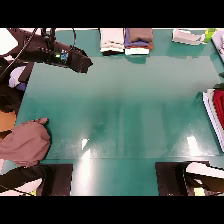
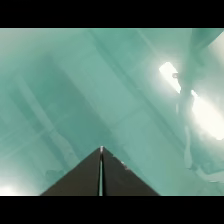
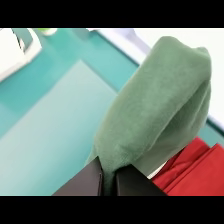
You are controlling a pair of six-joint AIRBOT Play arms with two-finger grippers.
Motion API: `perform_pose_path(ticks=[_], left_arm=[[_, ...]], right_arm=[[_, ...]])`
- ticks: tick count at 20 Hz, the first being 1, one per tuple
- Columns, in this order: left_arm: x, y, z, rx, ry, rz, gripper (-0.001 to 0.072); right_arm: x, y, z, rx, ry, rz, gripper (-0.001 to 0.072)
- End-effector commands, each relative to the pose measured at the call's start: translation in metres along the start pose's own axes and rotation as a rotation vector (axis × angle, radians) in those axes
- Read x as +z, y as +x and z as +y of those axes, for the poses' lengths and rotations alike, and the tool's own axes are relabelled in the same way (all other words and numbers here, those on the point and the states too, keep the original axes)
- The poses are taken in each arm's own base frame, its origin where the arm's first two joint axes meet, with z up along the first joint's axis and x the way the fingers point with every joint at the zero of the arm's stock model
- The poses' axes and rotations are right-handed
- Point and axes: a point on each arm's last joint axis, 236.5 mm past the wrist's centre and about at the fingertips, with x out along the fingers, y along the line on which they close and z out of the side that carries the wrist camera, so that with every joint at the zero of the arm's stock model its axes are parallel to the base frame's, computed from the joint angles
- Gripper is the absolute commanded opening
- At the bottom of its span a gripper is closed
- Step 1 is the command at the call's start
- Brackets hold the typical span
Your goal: Fold the shirts.
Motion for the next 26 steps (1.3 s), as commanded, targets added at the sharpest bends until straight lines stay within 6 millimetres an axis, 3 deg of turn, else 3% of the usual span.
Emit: perform_pose_path(ticks=[1, 4, 7, 13, 16, 17, 18, 19, 20, 22, 24, 26], left_arm=[[0.000, 0.000, 0.000, 0.000, 0.000, 0.002, 0.0025], [0.000, 0.001, 0.000, -0.001, 0.000, 0.002, 0.0025], [0.000, 0.000, 0.000, 0.000, 0.001, 0.002, 0.0025], [-0.001, 0.001, 0.000, -0.001, 0.008, 0.003, 0.0025], [-0.001, 0.001, 0.000, -0.001, 0.008, 0.003, 0.0025], [-0.001, 0.000, 0.000, -0.001, 0.008, 0.003, 0.0025], [-0.001, 0.000, 0.000, -0.001, 0.008, 0.003, 0.0025], [-0.001, 0.000, 0.000, 0.000, 0.008, 0.004, 0.0025], [-0.001, 0.001, 0.000, 0.000, 0.008, 0.004, 0.0025], [0.000, 0.000, 0.000, 0.000, 0.008, 0.000, 0.0025], [0.000, 0.000, 0.000, 0.000, 0.008, -0.002, 0.0025], [0.000, 0.000, 0.000, 0.000, 0.007, 0.000, 0.0025]], right_arm=[[0.006, -0.026, -0.006, -0.021, -0.030, 0.021, 0.0020], [-0.018, -0.034, -0.033, -0.072, -0.028, 0.080, 0.0020], [-0.059, -0.041, -0.077, -0.140, -0.043, 0.159, 0.0020], [-0.160, -0.073, -0.196, -0.455, -0.087, 0.360, 0.0021], [-0.190, -0.079, -0.221, -0.501, -0.054, 0.404, 0.0028], [-0.198, -0.080, -0.228, -0.510, -0.037, 0.415, 0.0150], [-0.203, -0.080, -0.233, -0.518, -0.021, 0.421, 0.0358], [-0.202, -0.080, -0.236, -0.521, -0.012, 0.413, 0.0510], [-0.196, -0.078, -0.233, -0.511, -0.007, 0.388, 0.0583], [-0.168, -0.060, -0.187, -0.348, 0.040, 0.284, 0.0581], [-0.140, -0.040, -0.113, -0.129, 0.040, 0.190, 0.0580], [-0.137, -0.031, -0.027, 0.074, -0.038, 0.184, 0.0580]])
